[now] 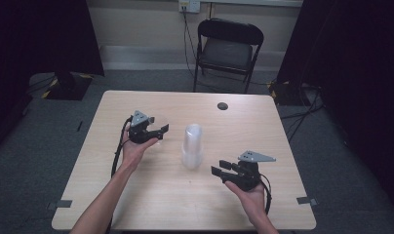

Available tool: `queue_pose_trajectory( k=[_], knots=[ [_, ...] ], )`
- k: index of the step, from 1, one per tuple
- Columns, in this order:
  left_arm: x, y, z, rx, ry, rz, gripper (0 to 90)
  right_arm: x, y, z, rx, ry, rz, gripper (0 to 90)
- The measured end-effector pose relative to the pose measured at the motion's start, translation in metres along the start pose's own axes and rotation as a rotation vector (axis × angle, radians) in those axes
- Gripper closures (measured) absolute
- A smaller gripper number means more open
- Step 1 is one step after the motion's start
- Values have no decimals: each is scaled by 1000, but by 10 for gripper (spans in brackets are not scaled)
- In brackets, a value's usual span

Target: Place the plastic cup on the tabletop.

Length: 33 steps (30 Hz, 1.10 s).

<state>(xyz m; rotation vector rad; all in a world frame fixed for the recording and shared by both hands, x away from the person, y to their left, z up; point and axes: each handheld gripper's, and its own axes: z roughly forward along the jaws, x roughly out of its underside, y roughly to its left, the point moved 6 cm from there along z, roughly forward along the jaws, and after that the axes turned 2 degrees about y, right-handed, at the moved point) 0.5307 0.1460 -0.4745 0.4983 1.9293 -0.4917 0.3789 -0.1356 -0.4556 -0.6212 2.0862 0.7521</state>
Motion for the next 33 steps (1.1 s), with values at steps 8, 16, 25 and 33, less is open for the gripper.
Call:
queue_pose_trajectory(
  k=[8, 16, 25, 33],
  knots=[
    [5, -3, 5, 4, 30, 22, 269, -1, 0, -1, 4, 0, -3, 512],
    [13, -9, 11, 24, 75, 31, 273, -1, -2, -2, 9, -2, 1, 512],
    [23, -9, 9, 20, 81, 35, 261, -1, -1, -3, 13, 1, -2, 512],
    [29, -4, 5, 14, 137, 21, 178, -1, -1, -2, 14, 2, -1, 512]
  ],
)
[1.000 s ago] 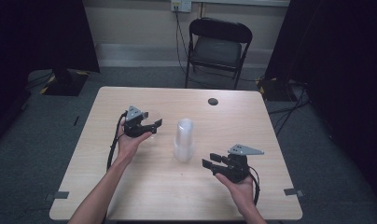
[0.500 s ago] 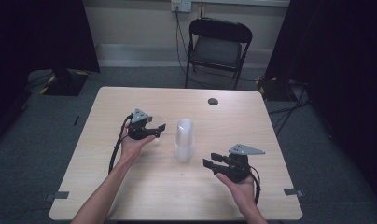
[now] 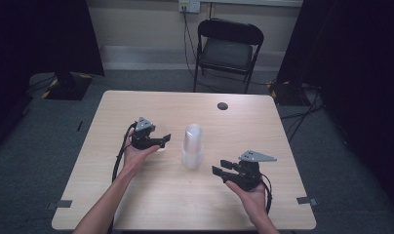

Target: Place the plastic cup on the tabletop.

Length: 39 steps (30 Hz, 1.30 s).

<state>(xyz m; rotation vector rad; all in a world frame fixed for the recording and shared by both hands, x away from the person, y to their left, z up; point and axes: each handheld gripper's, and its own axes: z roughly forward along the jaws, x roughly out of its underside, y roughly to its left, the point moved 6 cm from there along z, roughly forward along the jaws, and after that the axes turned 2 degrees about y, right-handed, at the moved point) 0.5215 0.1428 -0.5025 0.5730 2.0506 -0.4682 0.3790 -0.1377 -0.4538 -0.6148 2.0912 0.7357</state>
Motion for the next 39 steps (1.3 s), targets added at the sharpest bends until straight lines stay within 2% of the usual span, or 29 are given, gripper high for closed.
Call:
queue_pose_trajectory(
  k=[4, 8, 10, 13, 14, 17, 18, 21, 23, 25, 29, 31, 35, 39],
  knots=[
    [3, 1, 0, 0, 31, -9, 155, 0, 0, 0, 0, -1, 2, 513],
    [5, 1, -2, 10, 36, 6, 155, 0, -1, -1, 3, -5, 1, 512],
    [5, 1, -3, 20, 44, -18, 155, 0, -1, -1, 2, -7, 4, 512],
    [6, 0, -3, 29, 55, -14, 158, 0, -1, -2, 3, -8, 4, 513],
    [8, 0, -5, 6, 41, -4, 160, 0, -1, -2, 5, -9, 5, 512],
    [11, 2, -10, 17, 50, -22, 164, 0, -2, -3, 13, -12, 6, 512],
    [12, 3, -12, 11, 58, -6, 164, 0, -2, -3, 13, -14, 6, 512],
    [15, 5, -17, 11, 51, -29, 164, 0, -4, -3, 18, -14, 3, 511],
    [17, 5, -19, 13, 78, -19, 163, 0, -4, -3, 19, -15, 4, 511],
    [18, 4, -21, 6, 62, -20, 165, 0, -5, -3, 19, -16, 5, 512],
    [21, 4, -24, 6, 75, -9, 164, 0, -5, -3, 23, -20, 4, 510],
    [21, 4, -29, 5, 61, -12, 164, 0, -7, -4, 29, -23, 5, 508],
    [27, 7, -29, -16, 103, 15, 163, 1, -9, -4, 34, -23, 12, 505],
    [31, 9, -33, -6, 109, 0, 163, 2, -11, -4, 40, -22, 10, 503]
  ],
)
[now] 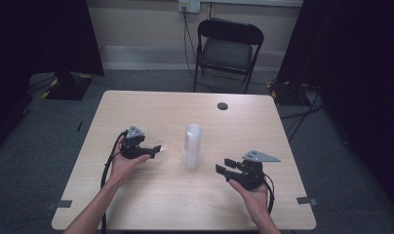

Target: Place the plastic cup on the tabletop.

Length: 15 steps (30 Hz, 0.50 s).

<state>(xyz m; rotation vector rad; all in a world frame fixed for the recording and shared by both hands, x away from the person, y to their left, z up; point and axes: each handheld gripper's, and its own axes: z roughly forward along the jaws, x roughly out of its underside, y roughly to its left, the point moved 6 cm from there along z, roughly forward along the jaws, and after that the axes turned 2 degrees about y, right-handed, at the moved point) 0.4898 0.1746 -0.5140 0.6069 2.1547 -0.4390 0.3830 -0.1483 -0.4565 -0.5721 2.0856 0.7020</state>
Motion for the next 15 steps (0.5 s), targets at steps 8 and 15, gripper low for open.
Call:
queue_pose_trajectory(
  k=[8, 15],
  knots=[
    [-1, 1, -18, 7, -31, -9, 161, -1, -4, -2, 13, -10, 6, 498],
    [4, -2, -31, 9, -41, -5, 163, -1, -4, -3, 15, -6, 5, 496]
  ],
)
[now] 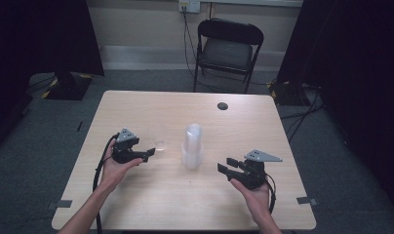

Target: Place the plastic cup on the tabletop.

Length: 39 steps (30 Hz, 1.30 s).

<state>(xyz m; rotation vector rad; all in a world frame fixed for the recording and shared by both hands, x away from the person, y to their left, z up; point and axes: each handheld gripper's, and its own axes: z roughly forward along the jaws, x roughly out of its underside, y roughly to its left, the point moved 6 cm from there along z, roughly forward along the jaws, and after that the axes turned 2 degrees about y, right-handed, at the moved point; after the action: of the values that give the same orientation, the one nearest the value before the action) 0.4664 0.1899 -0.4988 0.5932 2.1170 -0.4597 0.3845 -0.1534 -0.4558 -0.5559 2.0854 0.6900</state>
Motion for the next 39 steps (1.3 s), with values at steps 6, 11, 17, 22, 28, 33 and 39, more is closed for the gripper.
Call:
queue_pose_trajectory(
  k=[6, 11, 17, 22, 28, 33, 39],
  knots=[
    [3, -6, -15, 23, 13, 4, 170, 1, -2, -1, 7, 0, 3, 495],
    [6, -13, -25, 35, 17, 21, 182, 1, -4, 0, 12, 1, 4, 494],
    [10, -16, -36, 22, 11, 18, 182, 2, -6, -2, 21, 1, 7, 495],
    [17, -20, -46, 17, 39, 31, 182, 3, -9, -4, 26, -1, 8, 495],
    [26, -29, -58, 9, 52, 31, 182, 4, -11, -4, 32, 5, 13, 494],
    [29, -41, -69, 3, 62, 45, 182, 6, -11, -2, 43, 12, 2, 495],
    [42, -58, -80, 28, 41, 19, 179, 8, -12, -1, 56, 20, -4, 495]
  ],
)
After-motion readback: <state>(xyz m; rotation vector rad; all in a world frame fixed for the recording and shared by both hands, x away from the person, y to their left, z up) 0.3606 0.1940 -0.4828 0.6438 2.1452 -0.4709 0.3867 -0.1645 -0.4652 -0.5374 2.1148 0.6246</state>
